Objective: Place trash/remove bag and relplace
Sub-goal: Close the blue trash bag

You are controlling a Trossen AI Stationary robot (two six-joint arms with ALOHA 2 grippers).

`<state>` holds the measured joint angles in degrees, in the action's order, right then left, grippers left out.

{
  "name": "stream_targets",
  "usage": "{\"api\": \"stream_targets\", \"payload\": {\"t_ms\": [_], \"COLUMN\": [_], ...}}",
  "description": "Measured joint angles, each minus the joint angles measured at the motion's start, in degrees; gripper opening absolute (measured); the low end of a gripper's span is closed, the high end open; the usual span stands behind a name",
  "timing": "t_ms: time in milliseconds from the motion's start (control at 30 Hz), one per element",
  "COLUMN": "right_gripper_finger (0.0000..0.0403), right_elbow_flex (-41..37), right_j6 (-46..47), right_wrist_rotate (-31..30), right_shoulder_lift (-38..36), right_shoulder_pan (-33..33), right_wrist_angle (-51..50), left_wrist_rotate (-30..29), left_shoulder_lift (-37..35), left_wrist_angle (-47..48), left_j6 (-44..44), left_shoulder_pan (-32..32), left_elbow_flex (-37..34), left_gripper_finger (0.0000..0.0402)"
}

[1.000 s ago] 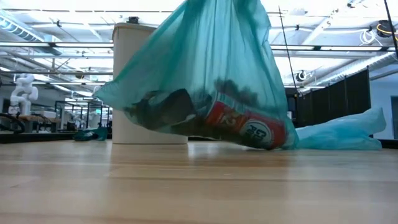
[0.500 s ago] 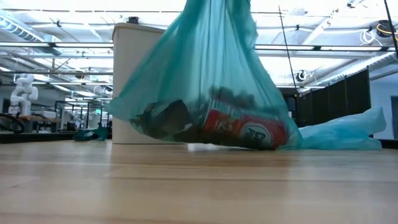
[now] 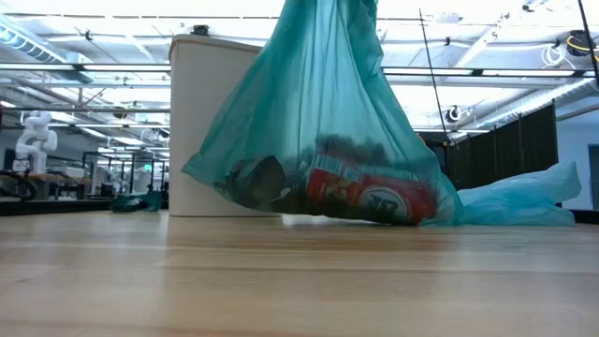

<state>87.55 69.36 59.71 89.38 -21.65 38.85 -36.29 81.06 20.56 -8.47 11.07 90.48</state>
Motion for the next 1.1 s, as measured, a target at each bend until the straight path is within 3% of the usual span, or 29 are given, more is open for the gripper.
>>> {"api": "stream_targets", "payload": {"t_ms": [133,267,367,600,733,1100], "right_gripper_finger": [0.0128,0.0128,0.0128,0.0128,0.0128,0.0128], "right_elbow_flex": [0.0,0.0,0.0,0.0,0.0,0.0], "right_j6": [0.0,0.0,0.0,0.0,0.0,0.0], "right_wrist_rotate": [0.0,0.0,0.0,0.1,0.0,-1.1], "right_shoulder_lift": [0.0,0.0,0.0,0.0,0.0,0.0], "right_shoulder_pan": [0.0,0.0,0.0,0.0,0.0,0.0], "right_wrist_angle": [0.0,0.0,0.0,0.0,0.0,-0.1], "left_wrist_rotate": [0.7,8.0,10.6,11.3,11.2,8.0], "left_shoulder_lift": [0.0,-0.1,-0.3,-0.6,-0.6,1.4], "left_wrist_angle": [-0.2,-2.3,-2.6,-4.1,-6.5,-9.0], "left_j6": [0.3,-0.2,-1.2,-1.6,-1.6,3.5], "left_shoulder_pan": [-1.1,-2.5,-3.3,-4.2,-4.7,-5.6], "left_elbow_flex": [0.0,0.0,0.0,0.0,0.0,0.0], "left_gripper_finger": [0.0007,0.0030,0.0069,0.0186,0.0234,0.0249]}}
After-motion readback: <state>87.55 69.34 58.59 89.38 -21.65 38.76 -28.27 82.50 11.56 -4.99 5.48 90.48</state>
